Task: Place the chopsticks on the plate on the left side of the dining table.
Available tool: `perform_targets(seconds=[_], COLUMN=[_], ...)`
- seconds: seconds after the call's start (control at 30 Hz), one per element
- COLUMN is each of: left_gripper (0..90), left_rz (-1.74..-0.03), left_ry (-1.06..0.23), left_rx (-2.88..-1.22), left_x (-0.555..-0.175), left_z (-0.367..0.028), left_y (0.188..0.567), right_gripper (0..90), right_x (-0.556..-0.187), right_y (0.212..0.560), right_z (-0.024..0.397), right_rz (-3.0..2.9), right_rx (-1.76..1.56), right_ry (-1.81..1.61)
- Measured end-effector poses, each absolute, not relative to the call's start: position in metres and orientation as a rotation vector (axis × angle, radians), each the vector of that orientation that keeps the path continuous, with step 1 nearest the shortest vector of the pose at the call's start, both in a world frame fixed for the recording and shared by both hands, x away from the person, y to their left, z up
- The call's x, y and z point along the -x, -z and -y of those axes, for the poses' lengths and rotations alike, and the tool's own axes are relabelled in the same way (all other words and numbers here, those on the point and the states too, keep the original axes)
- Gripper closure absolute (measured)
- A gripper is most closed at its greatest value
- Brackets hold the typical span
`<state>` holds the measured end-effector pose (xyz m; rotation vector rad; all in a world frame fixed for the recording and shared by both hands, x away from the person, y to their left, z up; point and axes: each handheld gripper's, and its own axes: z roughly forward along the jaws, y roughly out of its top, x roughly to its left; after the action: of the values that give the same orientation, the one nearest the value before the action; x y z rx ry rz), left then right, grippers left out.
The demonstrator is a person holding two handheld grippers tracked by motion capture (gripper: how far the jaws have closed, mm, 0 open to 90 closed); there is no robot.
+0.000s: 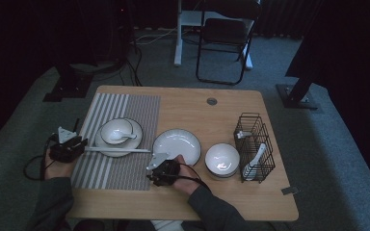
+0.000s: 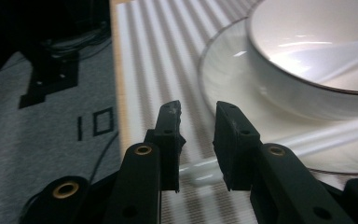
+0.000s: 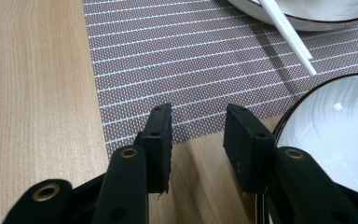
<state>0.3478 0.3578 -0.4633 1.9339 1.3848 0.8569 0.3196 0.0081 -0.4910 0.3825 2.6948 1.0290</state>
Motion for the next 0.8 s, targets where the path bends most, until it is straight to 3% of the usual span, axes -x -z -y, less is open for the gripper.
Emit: perform_targets(seconds=[0.8], left_gripper=[70.9], left_rz=[-1.509], left_ry=[-0.814], left_rx=[-1.932], left_x=[-0.360], left_z=[-0.387], left_y=[0.487], right_gripper=[61.5], right_x=[-0.318], right_y=[0.495], right_z=[-0.007], right_rz=[-2.697], right_rx=[-0.403], right_ry=[-1.037])
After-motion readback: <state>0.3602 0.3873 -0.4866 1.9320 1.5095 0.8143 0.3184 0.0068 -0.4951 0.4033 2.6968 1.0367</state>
